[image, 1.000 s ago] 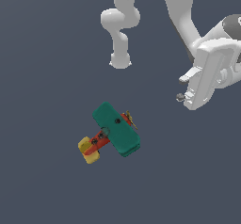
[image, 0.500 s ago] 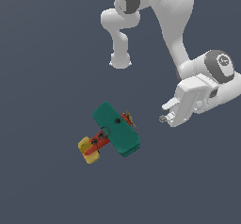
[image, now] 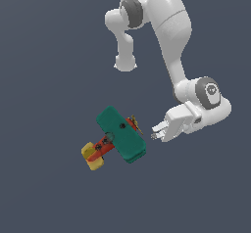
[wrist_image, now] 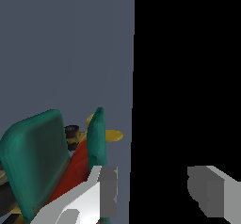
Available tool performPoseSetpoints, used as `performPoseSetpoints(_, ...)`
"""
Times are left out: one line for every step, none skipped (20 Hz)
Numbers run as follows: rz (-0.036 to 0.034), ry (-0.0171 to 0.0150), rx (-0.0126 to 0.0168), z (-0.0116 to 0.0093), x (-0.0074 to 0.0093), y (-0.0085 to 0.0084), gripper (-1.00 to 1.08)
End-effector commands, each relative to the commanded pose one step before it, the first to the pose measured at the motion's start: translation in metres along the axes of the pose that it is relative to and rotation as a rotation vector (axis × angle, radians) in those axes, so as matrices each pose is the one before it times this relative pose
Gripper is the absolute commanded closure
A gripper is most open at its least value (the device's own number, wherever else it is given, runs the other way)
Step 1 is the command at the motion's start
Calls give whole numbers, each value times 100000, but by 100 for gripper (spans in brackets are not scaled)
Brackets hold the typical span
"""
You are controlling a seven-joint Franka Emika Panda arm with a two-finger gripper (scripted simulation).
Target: Pick up the object and move it to a goal position.
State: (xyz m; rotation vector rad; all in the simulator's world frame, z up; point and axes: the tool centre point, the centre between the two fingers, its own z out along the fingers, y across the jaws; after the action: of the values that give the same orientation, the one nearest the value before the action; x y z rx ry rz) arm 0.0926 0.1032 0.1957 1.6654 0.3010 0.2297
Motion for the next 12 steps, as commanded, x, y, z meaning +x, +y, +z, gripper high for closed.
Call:
performPoseSetpoints(-1671,-771,336,798,-186,-1531,-20)
performPoseSetpoints(-571,-274,136,273,-68,-519,-20)
performPoseSetpoints(-513,-251,130,248,-63,-469,-20)
performPoseSetpoints(-462,-228,124,224,-58,-425,-20)
performPoseSetpoints(-416,-204,119,201,-52,-382,-20)
performPoseSetpoints(-372,-180,112,179,-47,-341,-20)
performPoseSetpoints(-324,-160,101,158,-41,-299,-20)
performPoseSetpoints(-270,-141,84,135,-36,-254,-20)
performPoseSetpoints(-217,-125,65,115,-31,-210,-20)
performPoseSetpoints(-171,-104,51,93,-24,-168,-20)
performPoseSetpoints(-124,-65,42,63,-17,-118,-20)
performPoseSetpoints(-98,-18,45,32,-8,-75,-20)
